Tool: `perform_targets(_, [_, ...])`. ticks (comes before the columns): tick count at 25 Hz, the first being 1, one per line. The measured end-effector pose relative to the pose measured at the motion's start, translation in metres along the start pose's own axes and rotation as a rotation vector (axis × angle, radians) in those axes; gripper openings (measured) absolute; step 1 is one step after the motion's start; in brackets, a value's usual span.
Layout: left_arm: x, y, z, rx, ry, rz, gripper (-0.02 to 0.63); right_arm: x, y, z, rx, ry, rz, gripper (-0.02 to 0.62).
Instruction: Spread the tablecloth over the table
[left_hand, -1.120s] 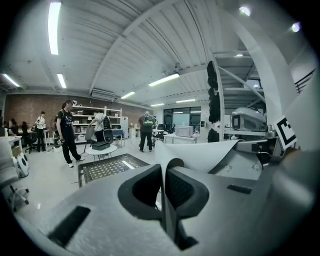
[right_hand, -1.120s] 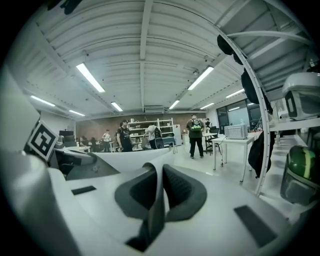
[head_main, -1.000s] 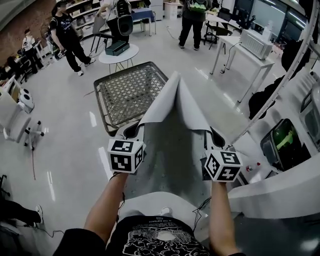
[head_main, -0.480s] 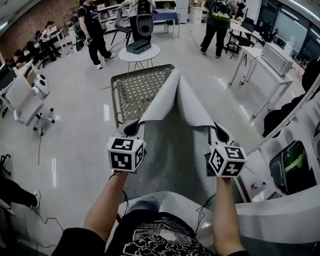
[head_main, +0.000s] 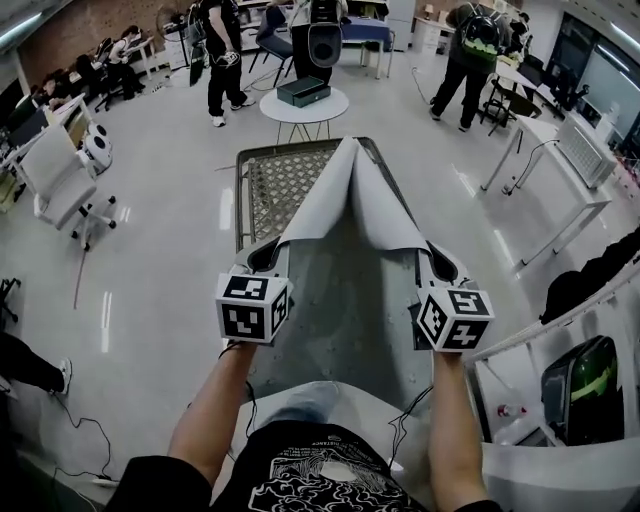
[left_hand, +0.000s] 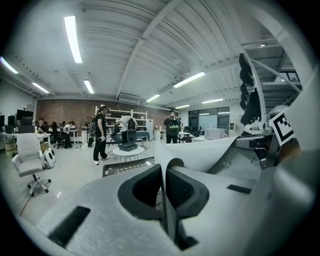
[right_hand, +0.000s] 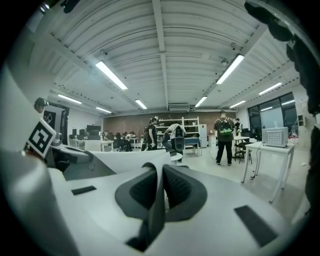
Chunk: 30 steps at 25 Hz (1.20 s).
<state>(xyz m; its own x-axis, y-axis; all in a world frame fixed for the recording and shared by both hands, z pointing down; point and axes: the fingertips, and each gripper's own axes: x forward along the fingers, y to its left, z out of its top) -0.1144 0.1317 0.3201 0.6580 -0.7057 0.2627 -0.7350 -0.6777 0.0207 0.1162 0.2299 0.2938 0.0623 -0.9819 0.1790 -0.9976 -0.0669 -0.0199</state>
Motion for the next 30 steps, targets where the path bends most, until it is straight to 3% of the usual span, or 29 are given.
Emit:
perform_targets(12, [0.132, 0.083, 0.025, -0.074, 0.04, 0.079, 0.009, 0.177, -0.03, 0.031, -0.042, 0.054, 0.105, 0.006])
perform_targets(17, [0.172, 0.123, 0.028, -0.108, 0.053, 0.116, 0.009, 0.242, -0.037, 0.039, -0.069, 0.098, 0.107, 0.006])
perform_targets(30, [0.233, 0.186, 0.039, -0.135, 0.07, 0.183, 0.009, 0.344, -0.054, 0.05, -0.119, 0.137, 0.104, 0.006])
